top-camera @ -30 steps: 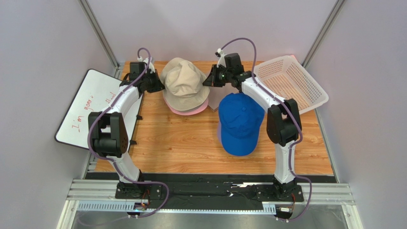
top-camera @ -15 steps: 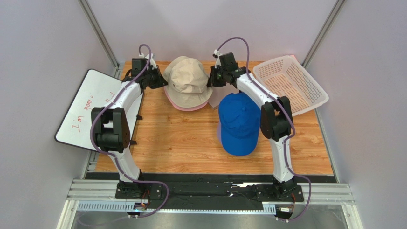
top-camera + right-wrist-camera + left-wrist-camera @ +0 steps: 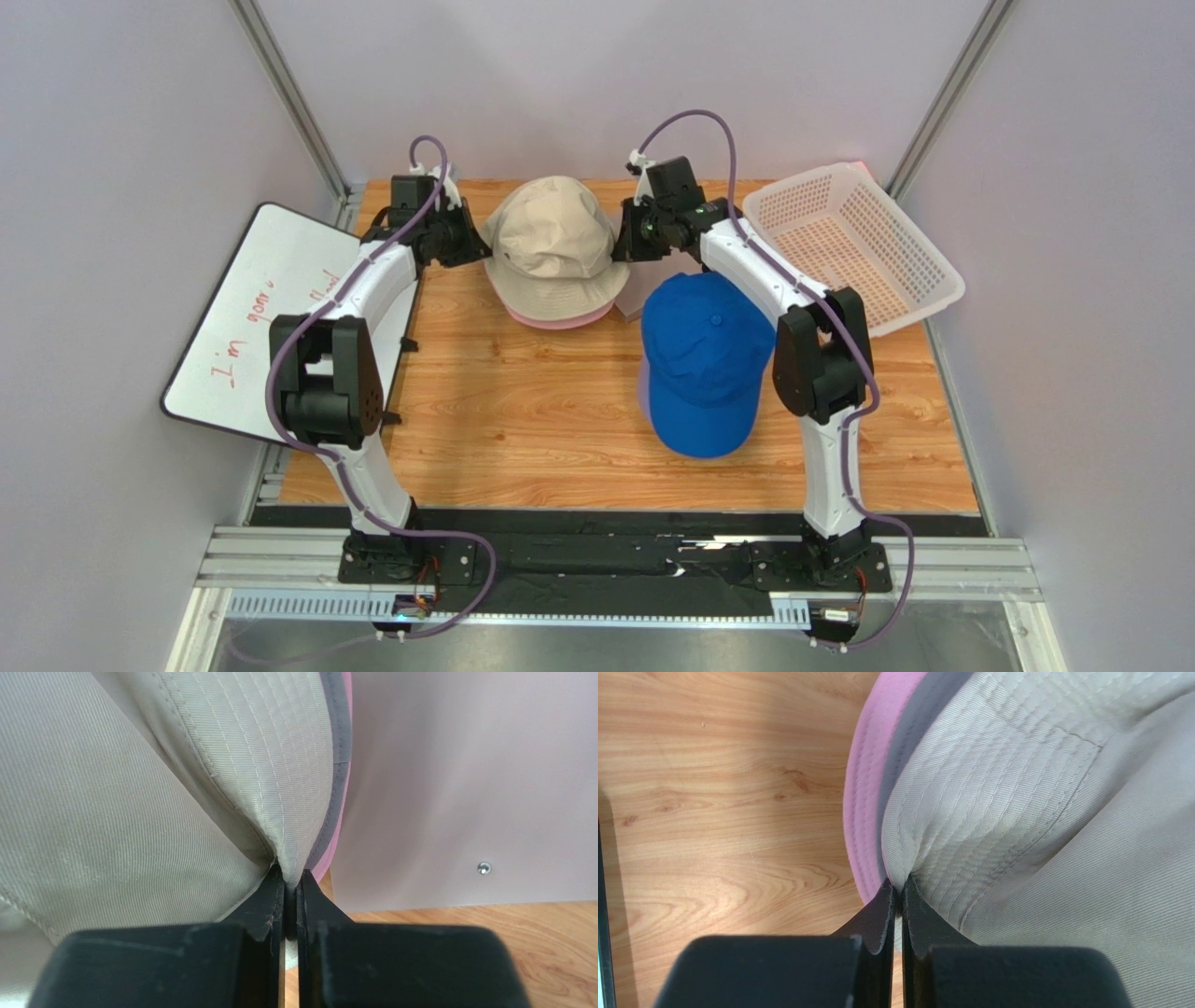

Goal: Stack the hats
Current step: Adjust the hat on the hat stand.

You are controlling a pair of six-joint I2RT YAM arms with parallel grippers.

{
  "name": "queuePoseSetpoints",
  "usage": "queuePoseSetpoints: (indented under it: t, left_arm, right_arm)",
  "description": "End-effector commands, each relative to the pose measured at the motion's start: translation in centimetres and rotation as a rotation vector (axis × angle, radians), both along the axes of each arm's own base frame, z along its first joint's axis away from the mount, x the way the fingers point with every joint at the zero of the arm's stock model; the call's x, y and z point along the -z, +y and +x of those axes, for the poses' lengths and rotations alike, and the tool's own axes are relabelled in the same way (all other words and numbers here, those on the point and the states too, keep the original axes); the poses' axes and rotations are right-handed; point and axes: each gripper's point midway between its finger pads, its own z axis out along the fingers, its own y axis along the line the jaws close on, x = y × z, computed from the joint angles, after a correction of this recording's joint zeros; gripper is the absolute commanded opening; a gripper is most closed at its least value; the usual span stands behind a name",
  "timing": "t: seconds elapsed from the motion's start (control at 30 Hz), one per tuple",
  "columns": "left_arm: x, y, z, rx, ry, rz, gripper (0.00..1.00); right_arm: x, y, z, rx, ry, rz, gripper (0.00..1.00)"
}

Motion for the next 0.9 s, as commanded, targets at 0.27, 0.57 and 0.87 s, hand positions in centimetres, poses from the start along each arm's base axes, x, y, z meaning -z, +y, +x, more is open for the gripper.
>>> queuePoseSetpoints:
  t: [0.27, 0.57, 0.87]
  left_arm:
    - [5.1, 2.8, -3.3, -0.062, 0.162, 0.106, 0.0]
    - [6.2, 2.4, -3.2, -0.04, 0.189, 0.089, 0.0]
    - [3.0, 0.5, -2.8, 0.038, 0.079, 0.002, 0.0]
  right_arm:
    - [1.8, -1.7, -4.6, -0.069, 0.114, -0.062, 0.5]
    - [2.8, -3.3, -5.2, -0.056, 0.111, -0.118, 0.59]
    - [-6.6, -3.5, -6.7, -0.1, -0.065, 0.077, 0.68]
